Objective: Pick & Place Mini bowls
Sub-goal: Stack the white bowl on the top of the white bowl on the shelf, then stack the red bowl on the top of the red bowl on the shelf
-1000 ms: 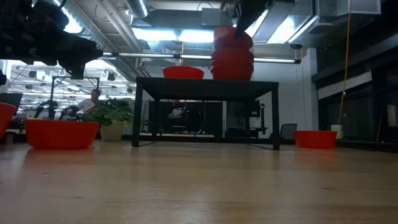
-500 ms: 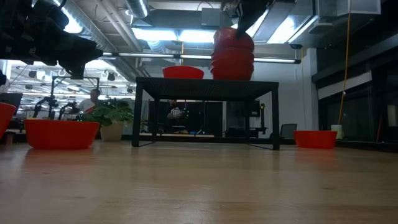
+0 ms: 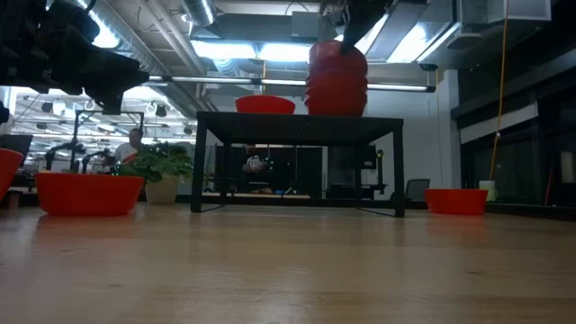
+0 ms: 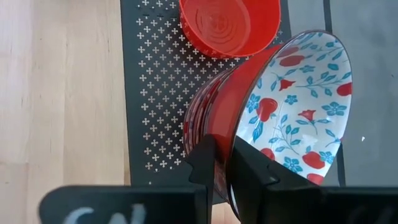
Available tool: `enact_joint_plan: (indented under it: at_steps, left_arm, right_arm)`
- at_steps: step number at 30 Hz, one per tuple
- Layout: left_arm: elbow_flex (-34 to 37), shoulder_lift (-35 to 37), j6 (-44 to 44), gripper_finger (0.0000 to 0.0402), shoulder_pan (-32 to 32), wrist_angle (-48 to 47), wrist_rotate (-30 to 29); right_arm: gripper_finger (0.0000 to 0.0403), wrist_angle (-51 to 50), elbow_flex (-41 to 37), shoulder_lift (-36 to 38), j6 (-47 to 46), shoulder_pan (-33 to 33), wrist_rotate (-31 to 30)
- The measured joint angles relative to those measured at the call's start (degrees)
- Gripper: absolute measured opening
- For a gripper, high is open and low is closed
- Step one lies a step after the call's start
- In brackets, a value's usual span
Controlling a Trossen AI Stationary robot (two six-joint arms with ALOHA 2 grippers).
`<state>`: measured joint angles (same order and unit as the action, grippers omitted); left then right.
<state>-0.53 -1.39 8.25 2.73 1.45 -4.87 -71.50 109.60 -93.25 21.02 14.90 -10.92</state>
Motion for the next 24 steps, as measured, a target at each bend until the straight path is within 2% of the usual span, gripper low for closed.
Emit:
enact_joint_plan:
  at_steps: [7,18,24]
  left_arm:
    - [0.02,0.00,0.00,0.0123,0.00,0.00,0.00]
    - [0.01,0.00,0.00,0.0123,-0.01,0.00,-0.01]
    - [0.01,0.00,0.00,0.0123,0.01,0.00,0.00]
  right_arm:
    - [0.0051,0.22,0.00,0.00,-0.36,0.00,0.00]
    - [0.0138,0.56,0.00,0.04,-1.16,-0.02,-0.13]
    - [0.0161,1.92,0.00,0.04,-0.86,-0.02,0.00]
